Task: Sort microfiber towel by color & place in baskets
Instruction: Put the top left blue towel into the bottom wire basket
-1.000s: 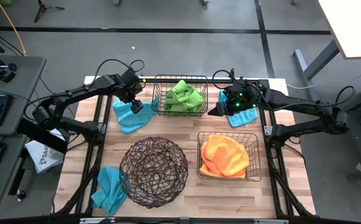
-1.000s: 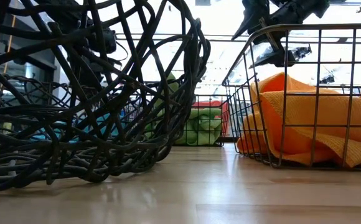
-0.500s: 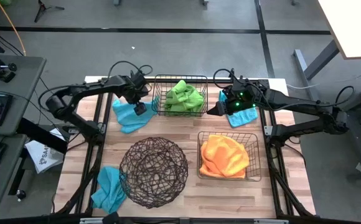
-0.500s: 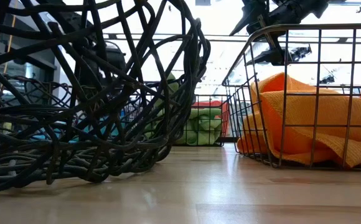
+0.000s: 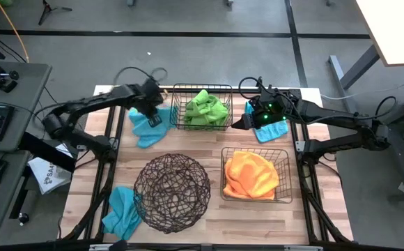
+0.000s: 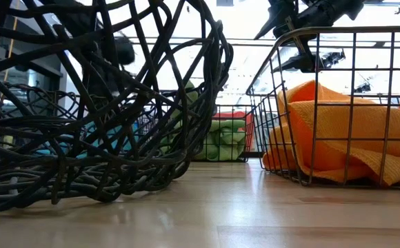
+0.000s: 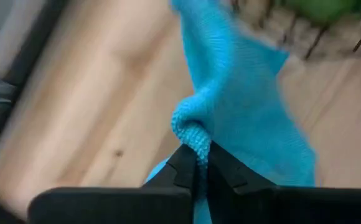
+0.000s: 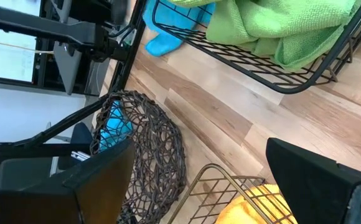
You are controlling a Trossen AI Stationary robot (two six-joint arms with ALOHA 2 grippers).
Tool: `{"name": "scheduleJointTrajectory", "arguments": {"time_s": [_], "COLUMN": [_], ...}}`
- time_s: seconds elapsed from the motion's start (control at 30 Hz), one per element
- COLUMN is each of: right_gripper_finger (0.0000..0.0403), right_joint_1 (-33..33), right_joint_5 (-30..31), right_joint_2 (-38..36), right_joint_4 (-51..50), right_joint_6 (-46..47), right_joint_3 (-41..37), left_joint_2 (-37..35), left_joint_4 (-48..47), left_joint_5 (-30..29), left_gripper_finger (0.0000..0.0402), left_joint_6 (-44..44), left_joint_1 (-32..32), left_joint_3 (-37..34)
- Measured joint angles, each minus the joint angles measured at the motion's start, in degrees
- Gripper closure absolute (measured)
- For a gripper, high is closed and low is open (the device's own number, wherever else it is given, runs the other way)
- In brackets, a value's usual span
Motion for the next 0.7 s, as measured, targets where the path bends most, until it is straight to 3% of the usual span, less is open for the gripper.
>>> {"name": "scheduleJointTrajectory", "arguments": {"time_s": [0.2, 0.4, 0.53, 0.7], "right_gripper_finger": [0.0045, 0.0045, 0.0045, 0.0045], "right_joint_1": [0.0, 0.78, 0.82, -0.17], "right_joint_5": [0.06, 5.44, 6.65, 7.03], "right_joint_2": [0.0, 0.0, 0.0, -0.41], "right_joint_4": [2.03, 15.64, 22.91, 25.33], "right_joint_6": [-2.69, -8.42, -13.41, -18.14], "right_joint_3": [0.0, 0.0, 0.0, 0.0], "left_joint_2": [-19.49, -37.84, -42.39, -39.79], "left_joint_4": [-0.01, 0.55, 0.97, 5.16], "left_joint_5": [1.57, 2.97, 1.27, -4.19], "left_gripper_finger": [0.04, 0.0401, 0.0401, 0.0401], "left_joint_6": [-7.58, -22.49, -31.39, -36.48], "left_joint_1": [0.3, -5.21, -12.09, -22.06], "left_joint_3": [0.0, 1.39, 6.47, 13.77]}}
